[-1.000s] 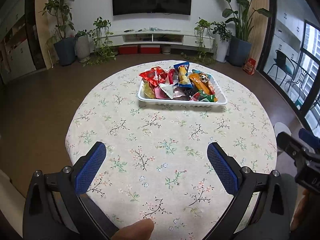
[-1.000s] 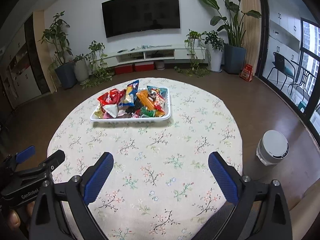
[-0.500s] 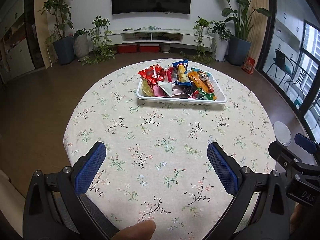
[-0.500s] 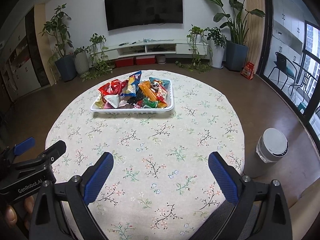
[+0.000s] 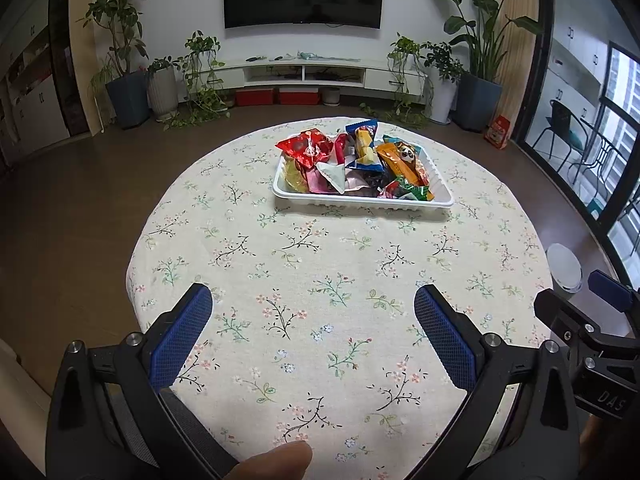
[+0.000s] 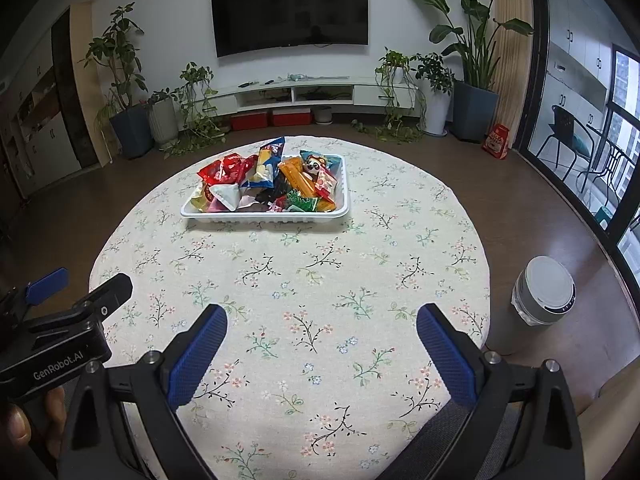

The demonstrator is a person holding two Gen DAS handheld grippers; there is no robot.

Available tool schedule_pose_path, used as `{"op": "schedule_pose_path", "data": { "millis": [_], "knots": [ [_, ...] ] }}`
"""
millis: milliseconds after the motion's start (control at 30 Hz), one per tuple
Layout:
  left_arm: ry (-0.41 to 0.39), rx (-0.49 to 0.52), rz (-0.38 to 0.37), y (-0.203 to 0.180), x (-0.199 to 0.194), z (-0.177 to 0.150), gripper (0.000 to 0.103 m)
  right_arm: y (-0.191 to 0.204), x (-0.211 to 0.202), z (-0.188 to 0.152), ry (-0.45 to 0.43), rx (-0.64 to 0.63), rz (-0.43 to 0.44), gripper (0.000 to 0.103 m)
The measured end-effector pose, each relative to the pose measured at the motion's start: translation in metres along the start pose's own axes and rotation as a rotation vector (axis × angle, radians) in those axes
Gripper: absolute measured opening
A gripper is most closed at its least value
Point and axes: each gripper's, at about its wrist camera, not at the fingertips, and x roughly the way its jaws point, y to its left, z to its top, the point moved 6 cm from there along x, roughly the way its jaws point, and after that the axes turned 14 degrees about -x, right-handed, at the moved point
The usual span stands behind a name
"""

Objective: Organize snacks

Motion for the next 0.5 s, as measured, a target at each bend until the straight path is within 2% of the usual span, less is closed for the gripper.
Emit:
{"op": "schedule_pose_path", "data": {
  "millis": [500],
  "knots": [
    [0.004, -0.005, -0.006, 0.0003, 0.0004, -0.0006, 0.103, 0.0012, 0.0024, -0.0029, 0.011, -0.005, 0.006, 0.098]
  ]
}}
